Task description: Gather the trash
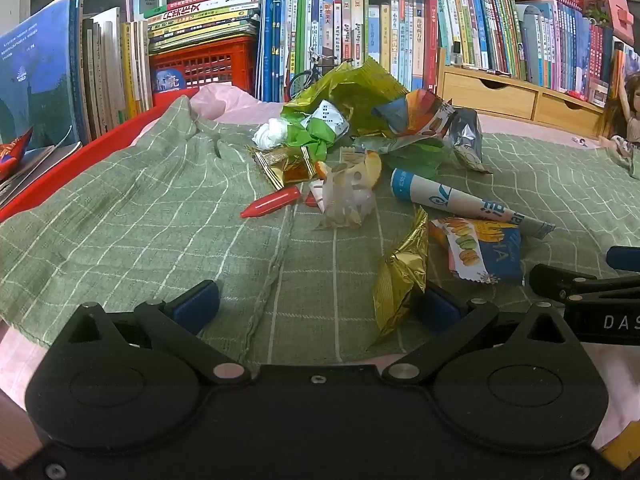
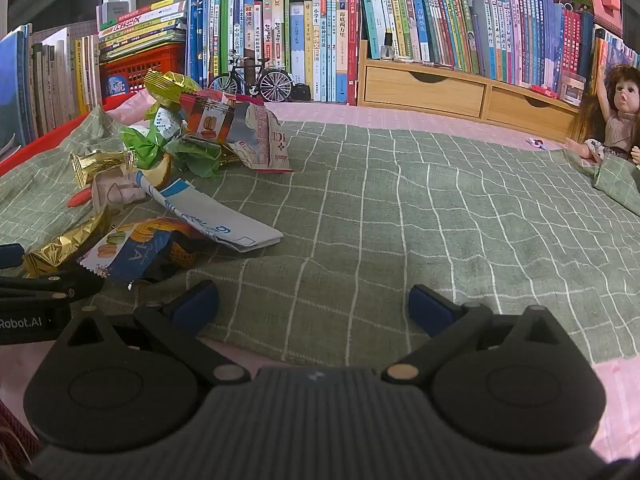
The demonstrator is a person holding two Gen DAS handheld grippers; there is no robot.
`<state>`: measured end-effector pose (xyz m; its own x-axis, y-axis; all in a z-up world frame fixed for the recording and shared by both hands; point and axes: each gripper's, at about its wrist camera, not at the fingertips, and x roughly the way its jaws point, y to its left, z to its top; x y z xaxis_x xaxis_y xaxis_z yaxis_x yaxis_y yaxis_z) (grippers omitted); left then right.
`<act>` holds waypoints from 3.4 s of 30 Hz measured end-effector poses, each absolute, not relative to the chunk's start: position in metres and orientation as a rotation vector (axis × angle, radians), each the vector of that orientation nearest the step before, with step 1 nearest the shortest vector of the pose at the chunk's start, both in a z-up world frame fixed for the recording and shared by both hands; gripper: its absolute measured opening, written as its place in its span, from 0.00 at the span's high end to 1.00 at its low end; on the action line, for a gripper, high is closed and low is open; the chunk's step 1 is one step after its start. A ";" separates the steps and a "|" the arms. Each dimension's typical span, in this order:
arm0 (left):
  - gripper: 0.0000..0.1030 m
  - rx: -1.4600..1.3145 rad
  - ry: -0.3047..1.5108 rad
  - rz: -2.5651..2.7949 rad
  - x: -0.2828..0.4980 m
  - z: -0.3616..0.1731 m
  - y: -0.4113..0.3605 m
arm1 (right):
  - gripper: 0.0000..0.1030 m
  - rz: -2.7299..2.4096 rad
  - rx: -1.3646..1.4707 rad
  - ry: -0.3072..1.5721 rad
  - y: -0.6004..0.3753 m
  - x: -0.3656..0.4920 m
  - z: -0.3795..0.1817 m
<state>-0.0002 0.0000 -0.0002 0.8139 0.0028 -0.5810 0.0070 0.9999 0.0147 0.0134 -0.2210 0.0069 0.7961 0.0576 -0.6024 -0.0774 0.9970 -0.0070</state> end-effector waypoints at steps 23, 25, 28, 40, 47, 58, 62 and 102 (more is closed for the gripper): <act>0.00 0.018 0.620 -0.001 0.000 0.000 0.000 | 0.00 0.072 -0.032 0.646 -0.221 0.013 0.007; 0.00 0.018 0.621 -0.001 0.000 0.000 0.000 | 0.00 0.072 -0.032 0.646 -0.221 0.013 0.007; 0.00 0.018 0.620 -0.001 0.000 0.000 0.000 | 0.00 0.072 -0.032 0.646 -0.221 0.013 0.007; 0.00 0.019 0.620 -0.001 0.000 0.000 0.000 | 0.00 0.072 -0.032 0.646 -0.221 0.013 0.007; 0.00 0.019 0.620 -0.001 0.000 0.000 0.000 | 0.00 0.072 -0.031 0.646 -0.221 0.013 0.006; 0.00 0.022 0.604 -0.005 -0.003 0.000 -0.002 | 0.00 0.072 -0.028 0.647 -0.221 0.013 0.008; 0.00 0.027 0.577 -0.016 -0.007 -0.003 -0.001 | 0.00 0.067 -0.024 0.645 -0.222 0.012 0.009; 0.80 -0.056 0.603 -0.175 -0.008 0.028 0.010 | 0.31 0.318 0.081 0.610 -0.244 0.029 0.039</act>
<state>-0.0079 0.0104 0.0275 0.8091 -0.1801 -0.5595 0.1476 0.9836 -0.1032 0.0293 -0.2439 0.0393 0.7728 0.3167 -0.5500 -0.2694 0.9483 0.1675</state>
